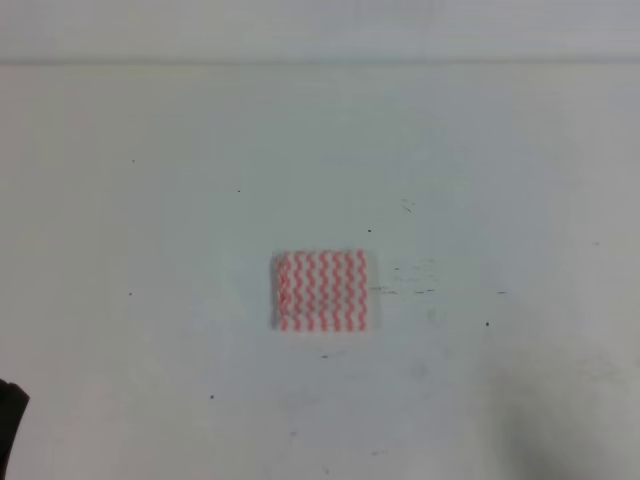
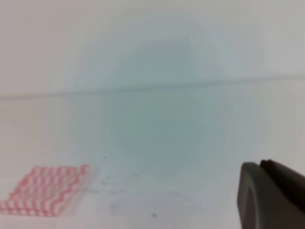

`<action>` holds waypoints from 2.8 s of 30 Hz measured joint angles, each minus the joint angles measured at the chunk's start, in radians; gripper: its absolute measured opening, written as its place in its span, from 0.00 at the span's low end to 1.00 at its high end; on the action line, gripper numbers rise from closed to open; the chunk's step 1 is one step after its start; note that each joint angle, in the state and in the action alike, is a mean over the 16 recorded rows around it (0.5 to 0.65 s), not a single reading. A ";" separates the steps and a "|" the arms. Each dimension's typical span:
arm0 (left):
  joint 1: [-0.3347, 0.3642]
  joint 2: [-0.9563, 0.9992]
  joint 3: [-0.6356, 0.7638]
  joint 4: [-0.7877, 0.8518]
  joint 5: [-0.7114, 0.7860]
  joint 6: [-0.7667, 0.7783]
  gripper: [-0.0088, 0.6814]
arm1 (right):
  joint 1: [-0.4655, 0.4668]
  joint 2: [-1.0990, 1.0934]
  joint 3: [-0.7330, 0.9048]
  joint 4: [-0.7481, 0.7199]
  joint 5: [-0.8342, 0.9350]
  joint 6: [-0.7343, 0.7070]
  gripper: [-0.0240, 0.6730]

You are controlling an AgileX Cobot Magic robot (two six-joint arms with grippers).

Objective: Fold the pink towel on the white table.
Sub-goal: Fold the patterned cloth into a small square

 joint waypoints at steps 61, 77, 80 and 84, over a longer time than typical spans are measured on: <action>0.326 -0.081 -0.004 0.497 0.212 -0.400 0.01 | -0.111 -0.050 -0.003 -0.055 0.194 -0.001 0.01; 0.368 -0.092 -0.003 0.528 0.351 -0.417 0.01 | -0.111 -0.055 -0.003 -0.055 0.195 -0.001 0.01; 0.368 -0.092 -0.001 0.528 0.349 -0.417 0.01 | -0.111 -0.057 -0.003 -0.055 0.195 -0.001 0.01; 0.368 -0.091 -0.003 0.528 0.352 -0.417 0.01 | -0.111 -0.056 -0.003 -0.055 0.194 -0.001 0.01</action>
